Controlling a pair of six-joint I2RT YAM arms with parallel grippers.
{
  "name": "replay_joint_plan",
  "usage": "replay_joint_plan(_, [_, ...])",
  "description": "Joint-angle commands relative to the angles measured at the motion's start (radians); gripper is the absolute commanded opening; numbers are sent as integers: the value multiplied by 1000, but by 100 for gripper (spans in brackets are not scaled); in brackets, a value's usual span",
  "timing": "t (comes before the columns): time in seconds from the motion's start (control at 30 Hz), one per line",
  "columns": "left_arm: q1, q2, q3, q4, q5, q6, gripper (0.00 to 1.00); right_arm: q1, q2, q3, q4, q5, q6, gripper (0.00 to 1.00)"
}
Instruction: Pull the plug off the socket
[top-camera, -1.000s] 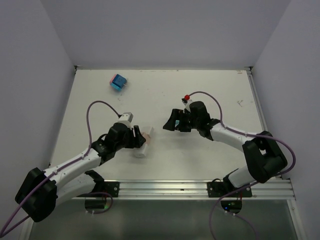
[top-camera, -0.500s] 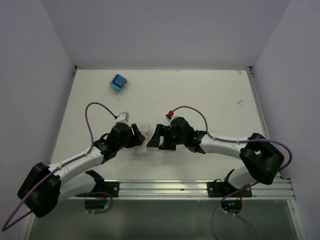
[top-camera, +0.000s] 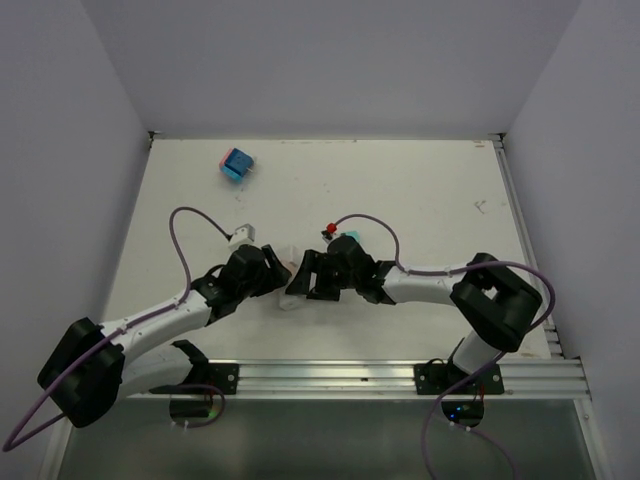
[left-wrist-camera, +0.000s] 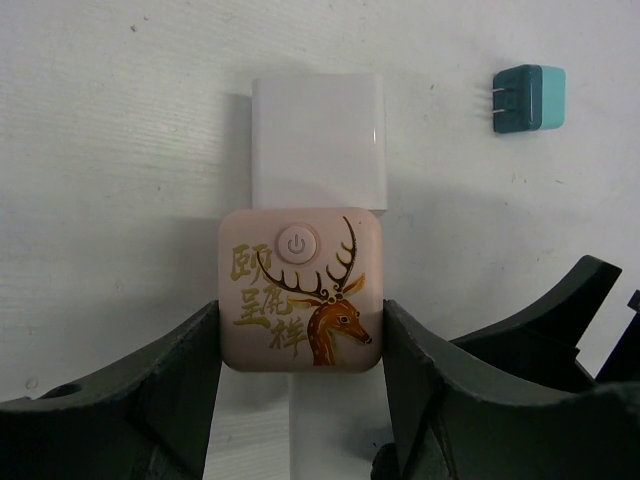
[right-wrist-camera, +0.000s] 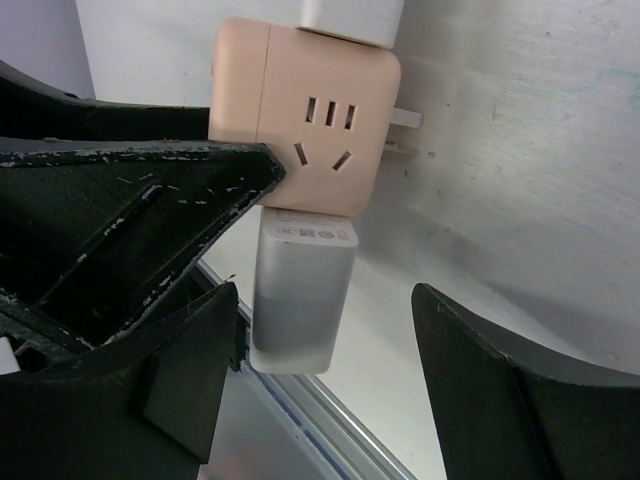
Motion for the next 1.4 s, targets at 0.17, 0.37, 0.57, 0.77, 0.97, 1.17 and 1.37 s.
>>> replay_joint_plan(0.17, [-27, 14, 64, 6, -66, -70, 0, 8, 41, 54, 53, -9, -28, 55])
replay_joint_plan(0.37, [-25, 14, 93, -18, -75, -73, 3, 8, 33, 22, 59, -26, -83, 19])
replay_joint_plan(0.57, [-25, -14, 106, -41, -74, -70, 58, 8, 19, 8, 64, -48, -149, 0])
replay_joint_plan(0.77, [-11, -6, 126, -66, -75, -66, 74, 7, 31, 23, 67, -89, -183, 0])
replay_joint_plan(0.97, [33, -4, 129, -46, -12, -40, 78, 7, 44, 21, 88, -108, -192, 0])
replay_joint_plan(1.17, [48, 49, 124, -32, 50, -23, 80, 7, 57, 28, 108, -138, -200, 0])
replay_joint_plan(1.37, [52, 100, 129, -28, 98, -18, 80, 5, 59, 23, 122, -151, -201, 0])
